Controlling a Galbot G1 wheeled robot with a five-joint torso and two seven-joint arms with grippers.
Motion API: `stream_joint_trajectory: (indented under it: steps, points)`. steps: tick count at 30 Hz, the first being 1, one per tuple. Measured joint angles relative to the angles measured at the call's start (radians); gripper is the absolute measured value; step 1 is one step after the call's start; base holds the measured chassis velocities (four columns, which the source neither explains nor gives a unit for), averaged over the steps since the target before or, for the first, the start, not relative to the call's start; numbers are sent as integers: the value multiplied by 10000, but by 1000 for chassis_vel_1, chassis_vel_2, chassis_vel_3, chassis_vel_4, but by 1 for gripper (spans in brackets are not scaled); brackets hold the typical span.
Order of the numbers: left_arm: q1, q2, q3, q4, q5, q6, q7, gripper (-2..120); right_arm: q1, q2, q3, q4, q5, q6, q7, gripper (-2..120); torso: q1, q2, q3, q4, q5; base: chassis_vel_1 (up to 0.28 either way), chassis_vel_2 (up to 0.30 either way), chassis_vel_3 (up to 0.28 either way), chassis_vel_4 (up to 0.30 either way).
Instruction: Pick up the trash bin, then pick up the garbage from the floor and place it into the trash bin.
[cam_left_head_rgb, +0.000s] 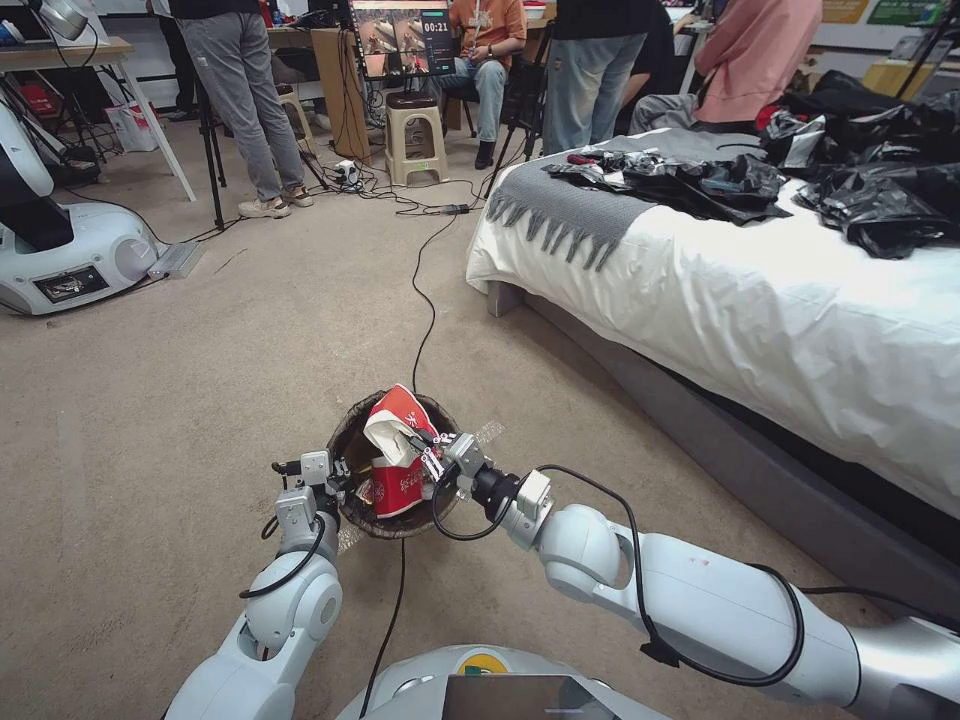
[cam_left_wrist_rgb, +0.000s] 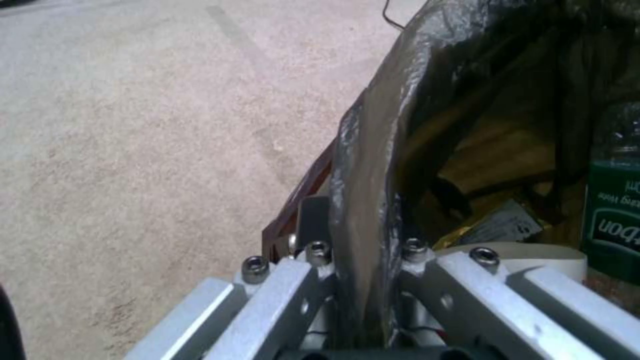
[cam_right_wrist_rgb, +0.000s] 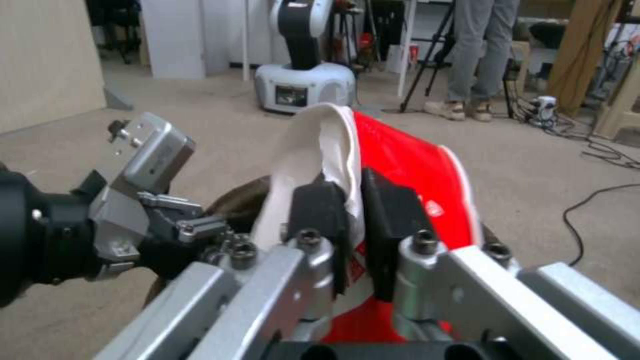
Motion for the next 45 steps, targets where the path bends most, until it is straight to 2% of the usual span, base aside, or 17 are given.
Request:
stream_joint_trajectory:
  steps: [6, 13, 21, 23, 27, 29, 30, 32, 34, 36, 37, 38, 39, 42, 43, 44, 45]
  points:
    - [-28, -19, 28, 16, -35, 8, -5, 0, 52, 81, -35, -61, -10, -1, 102, 27, 0, 0, 0, 0, 0, 0, 0, 0, 0]
    - [-103, -7, 60, -17, -376, 137, -134, 0, 160, 165, -68, -95, 11, -1, 223, 59, 0, 0, 0, 0, 0, 0, 0, 0, 0]
    - [-105, 7, 60, -23, -386, 142, -134, 0, 245, 226, -83, -65, 37, -1, 306, 78, 0, 0, 0, 0, -1, 0, 0, 0, 0]
    - [-88, 8, 66, -27, -384, 142, -131, 0, 282, 302, 62, 58, 120, 6, 442, 93, 0, 0, 0, 1, 0, 0, 0, 0, 0]
    - [-69, 10, 67, -33, -374, 141, -126, 0, 278, 341, 422, 266, 270, -4, 606, 99, 0, 0, 0, 0, 0, 0, 0, 0, 0]
    - [-13, 15, 57, -40, -330, 123, -115, 0, 285, 363, 1675, 821, 880, -345, 1138, 100, 0, 0, 0, 0, -1, 0, 0, 0, 0]
    - [-13, 15, 57, -40, -330, 123, -115, 0, 285, 363, 1675, 821, 880, -345, 1138, 100, 0, 0, 0, 0, -1, 0, 0, 0, 0]
    - [22, 17, 39, -40, -209, 65, -78, 0, 254, 294, 2811, 1154, 1134, -851, 1795, 100, 0, 0, 0, 3, -1, 0, 0, 0, 0]
    - [28, 13, 33, -40, -191, 44, -75, 0, 38, 260, 3441, 1240, 1193, -1165, 2056, 100, 0, 0, -1, 1, 0, 0, 0, 0, 0]
    - [36, 5, 31, -40, -172, 32, -68, 0, -443, 244, 4341, 1257, 1126, -1447, 2341, 100, 0, 0, -1, 1, 0, 0, 0, 0, 0]
    - [36, 5, 31, -40, -172, 32, -68, 0, -443, 244, 4341, 1257, 1126, -1447, 2341, 100, 0, 0, -1, 1, 0, 0, 0, 0, 0]
    - [39, -3, 25, -40, -149, 24, -68, 0, -1033, 250, 5114, 1242, 945, -1658, 2525, 100, 0, 0, -1, 0, 0, 0, 0, 0, 0]
    - [39, -3, 25, -40, -149, 24, -68, 0, -1033, 250, 5114, 1242, 945, -1658, 2525, 100, 0, 0, -1, 0, 0, 0, 0, 0, 0]
    - [38, -23, 21, -38, -100, 14, -68, 0, -2198, 375, 6589, 969, 392, -1843, 2709, 100, 0, 0, -1, -3, 2, 0, 0, 0, 0]
    - [38, -23, 21, -38, -100, 14, -68, 0, -2198, 375, 6589, 969, 392, -1843, 2709, 100, 0, 0, -1, -3, 2, 0, 0, 0, 0]
    - [27, -31, 19, -30, -55, 6, -69, 0, -2782, 465, 7349, 835, 144, -1943, 2692, 100, 0, 0, -1, -1, 4, 0, 0, 0, 0]
    - [27, -31, 19, -30, -55, 6, -69, 0, -2782, 465, 7349, 835, 144, -1943, 2692, 100, 0, 0, -1, -1, 4, 0, 0, 0, 0]
